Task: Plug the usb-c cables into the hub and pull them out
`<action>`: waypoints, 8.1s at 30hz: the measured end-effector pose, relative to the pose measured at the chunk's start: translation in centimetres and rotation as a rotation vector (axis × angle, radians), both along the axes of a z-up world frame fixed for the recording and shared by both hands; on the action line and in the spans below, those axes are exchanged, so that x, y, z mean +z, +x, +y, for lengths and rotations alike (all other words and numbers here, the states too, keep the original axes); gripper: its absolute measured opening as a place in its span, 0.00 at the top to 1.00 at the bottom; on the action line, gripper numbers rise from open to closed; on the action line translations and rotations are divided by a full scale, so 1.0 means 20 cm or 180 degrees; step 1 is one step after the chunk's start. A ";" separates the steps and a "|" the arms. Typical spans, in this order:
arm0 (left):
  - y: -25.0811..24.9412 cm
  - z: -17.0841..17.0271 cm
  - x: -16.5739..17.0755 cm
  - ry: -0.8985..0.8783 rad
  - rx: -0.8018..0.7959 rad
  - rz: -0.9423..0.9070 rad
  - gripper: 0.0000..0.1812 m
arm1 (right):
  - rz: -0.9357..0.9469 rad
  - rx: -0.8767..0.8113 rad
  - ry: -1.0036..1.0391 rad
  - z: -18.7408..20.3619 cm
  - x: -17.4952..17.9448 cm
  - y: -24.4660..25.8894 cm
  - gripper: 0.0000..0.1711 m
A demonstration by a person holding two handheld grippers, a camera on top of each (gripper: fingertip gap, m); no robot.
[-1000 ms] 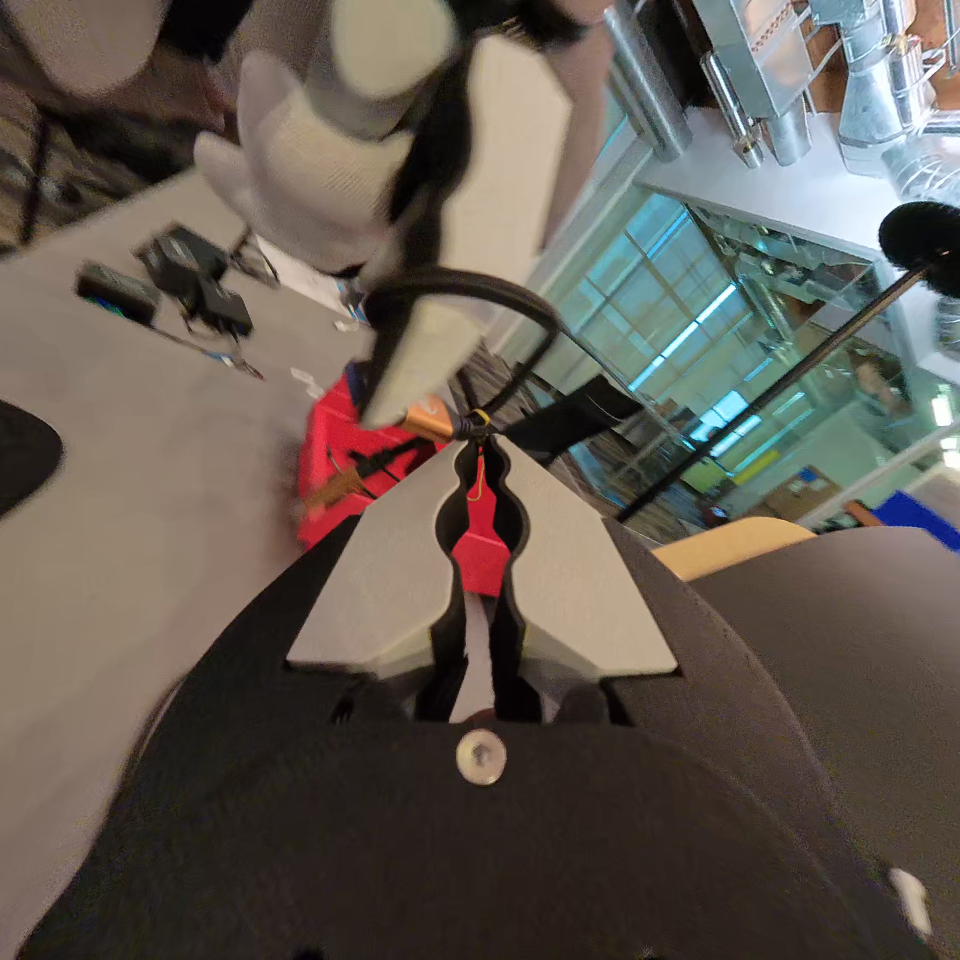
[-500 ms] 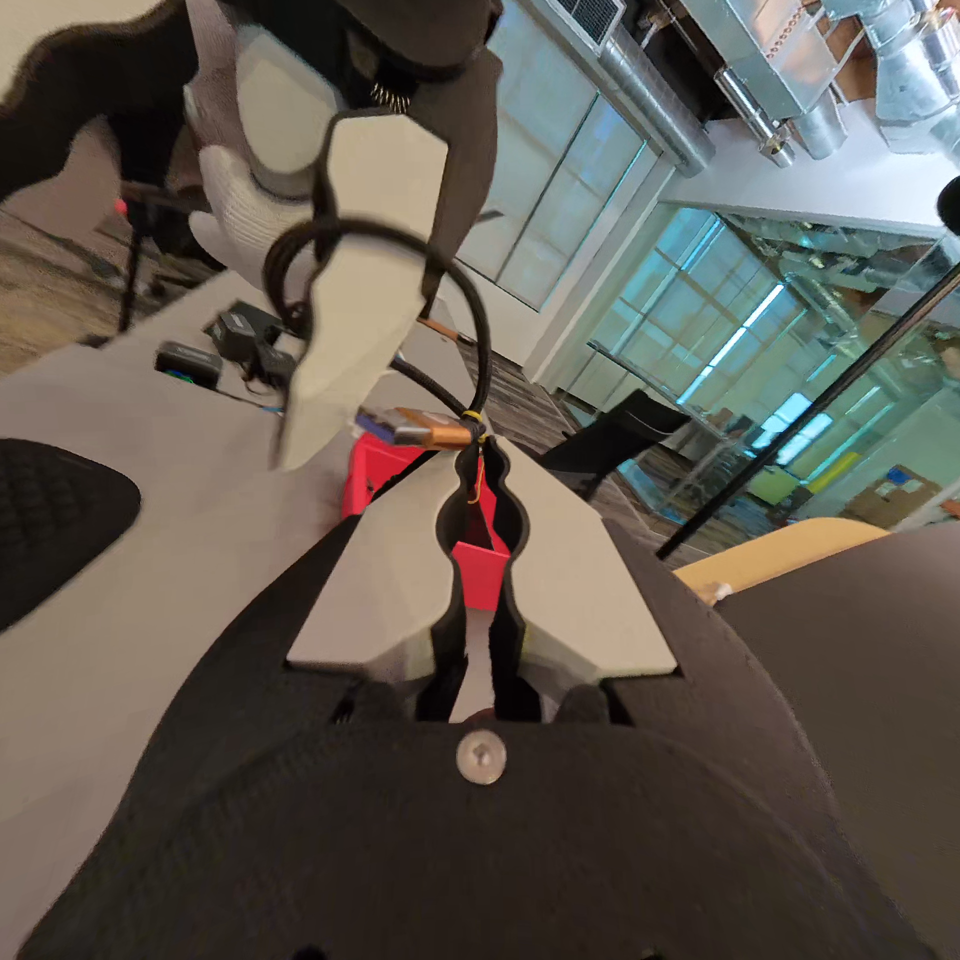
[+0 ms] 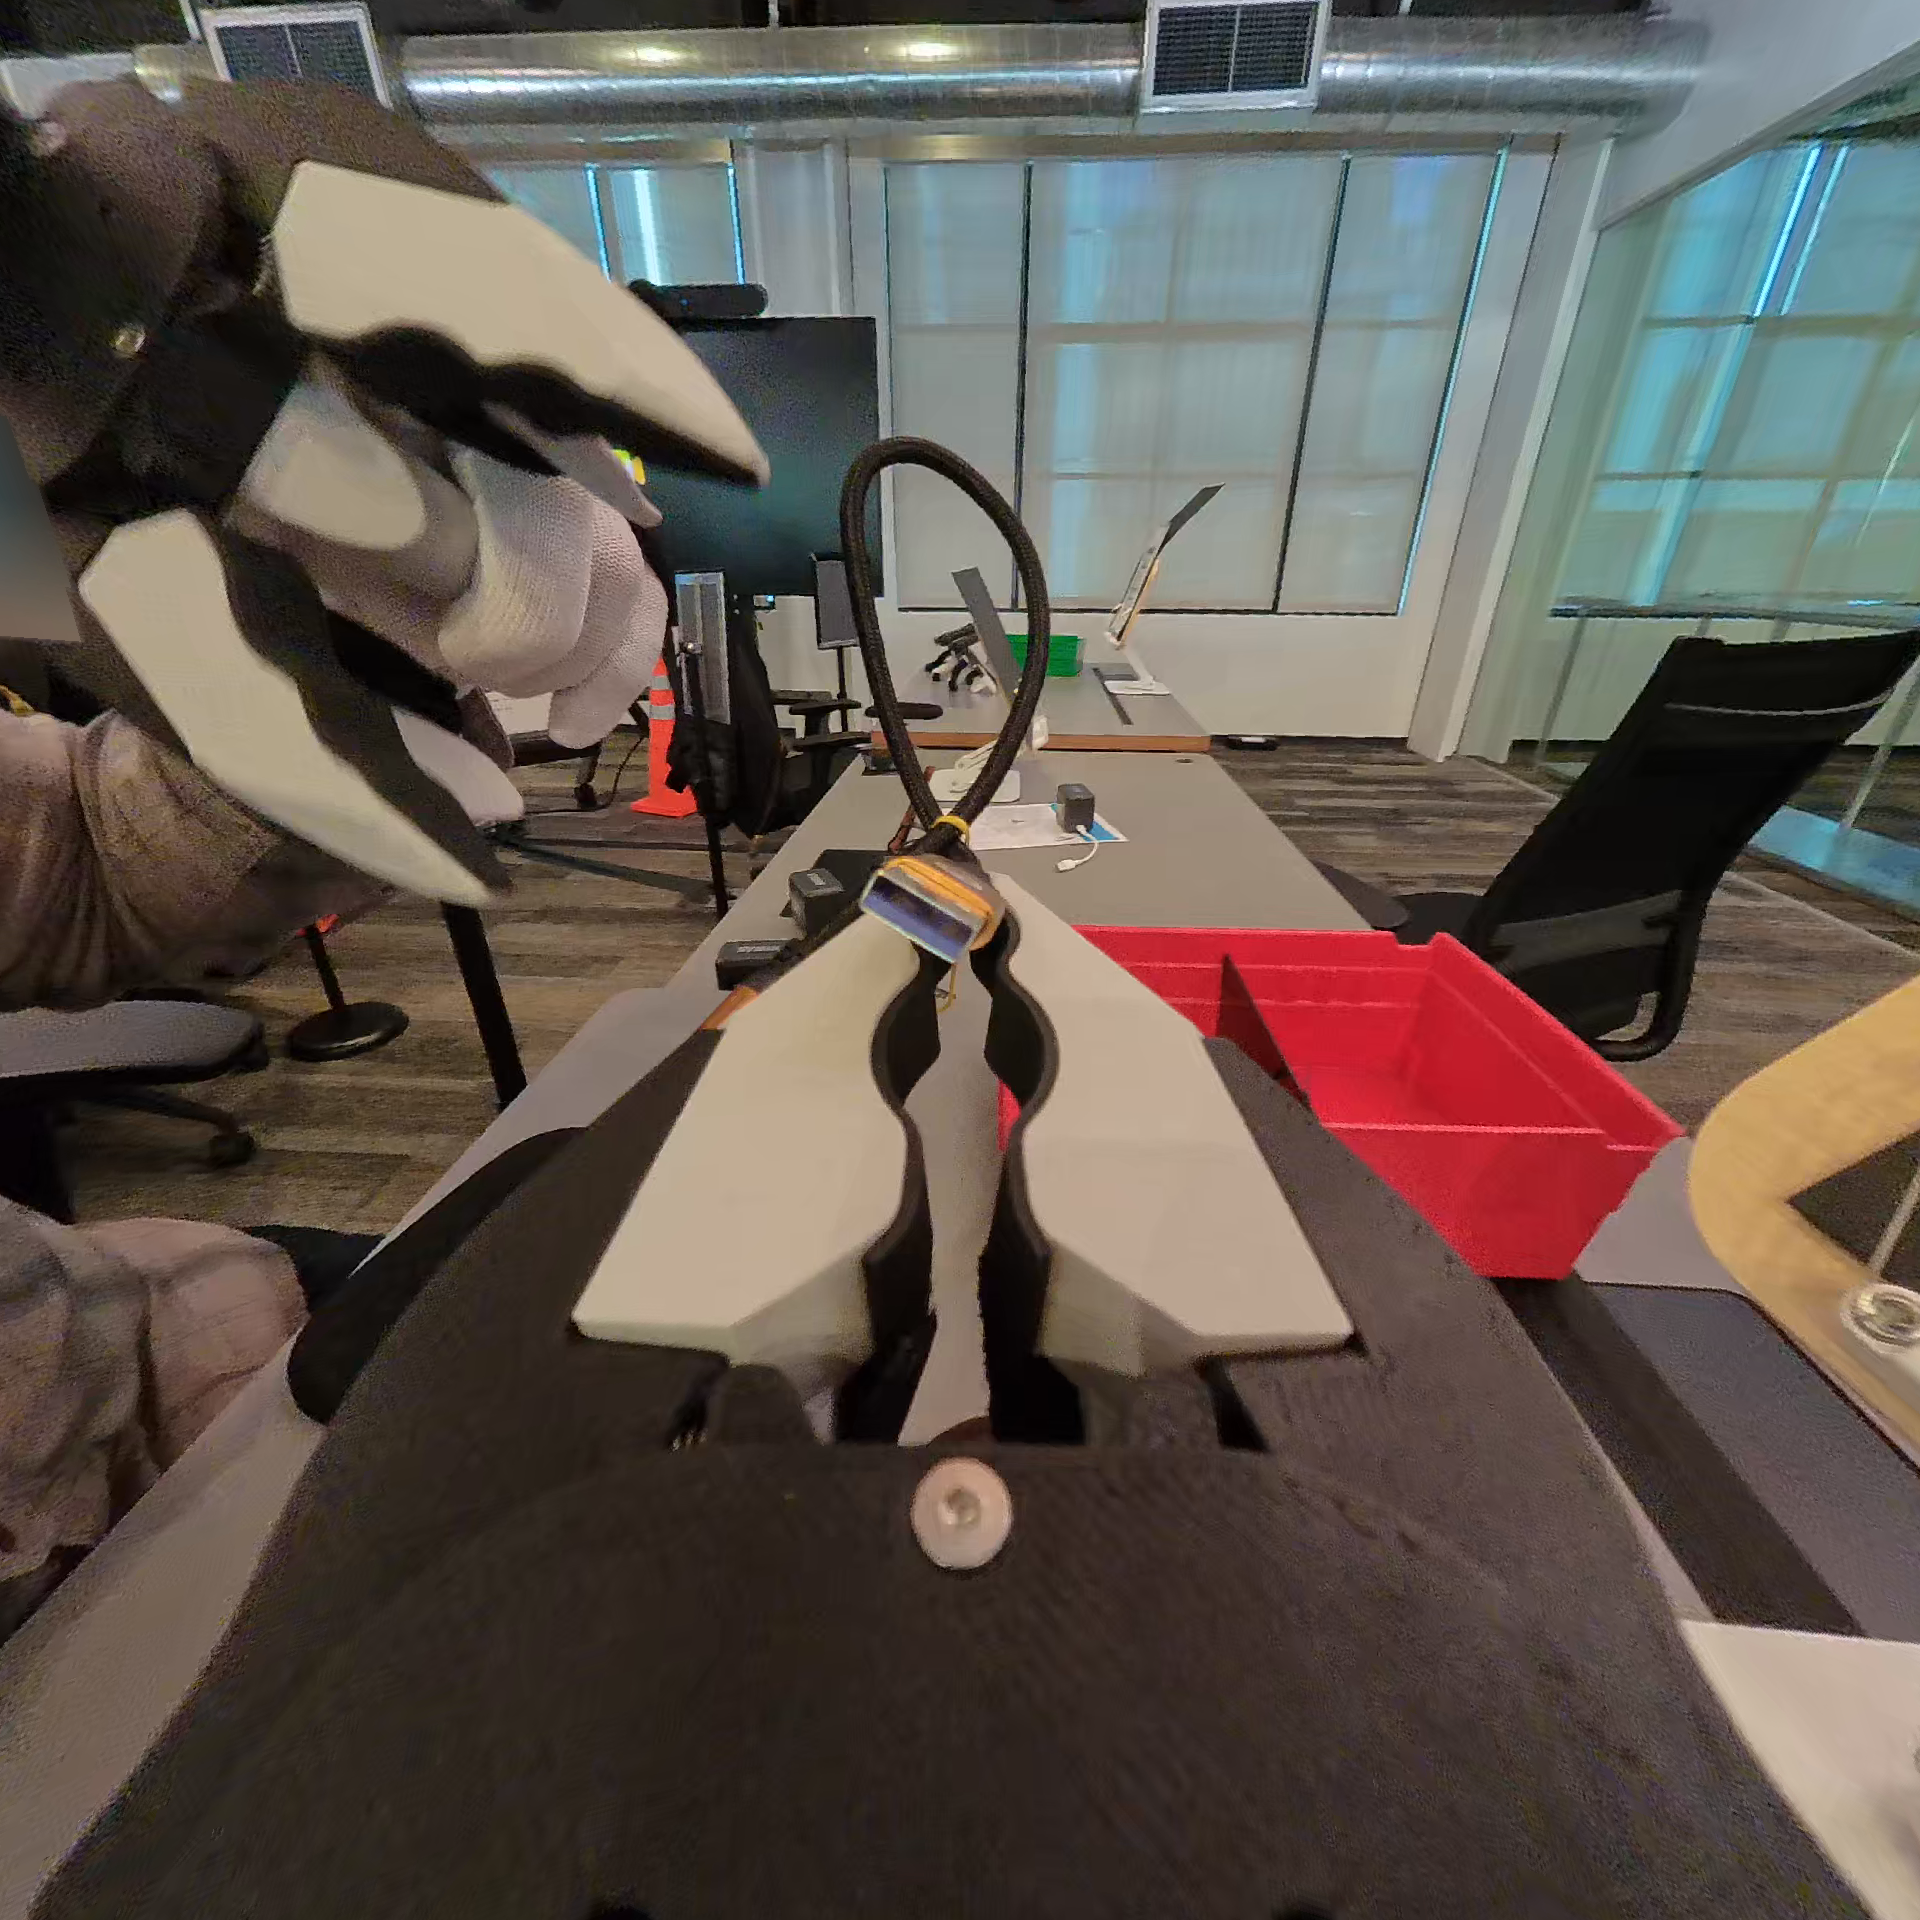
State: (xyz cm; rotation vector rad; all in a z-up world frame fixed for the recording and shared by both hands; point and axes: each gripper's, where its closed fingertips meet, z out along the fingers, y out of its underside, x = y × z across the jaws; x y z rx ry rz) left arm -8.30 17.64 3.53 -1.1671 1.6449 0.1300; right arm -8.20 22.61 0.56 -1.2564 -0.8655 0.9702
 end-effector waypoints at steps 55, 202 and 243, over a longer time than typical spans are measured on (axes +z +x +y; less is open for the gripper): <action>0.07 0.13 -0.12 -0.1338 0.0152 0.0023 0.97 | -0.1280 -0.0360 0.0274 -0.08 -0.08 -0.12 1.00; 0.04 0.13 0.35 -0.3161 -0.0369 -0.3277 0.81 | -0.0428 -0.1103 0.0830 -0.15 0.30 0.05 1.00; 0.08 0.01 0.21 -0.3530 -0.0836 -0.3172 0.98 | -0.0514 -0.0054 0.0581 -0.27 0.21 -0.03 1.00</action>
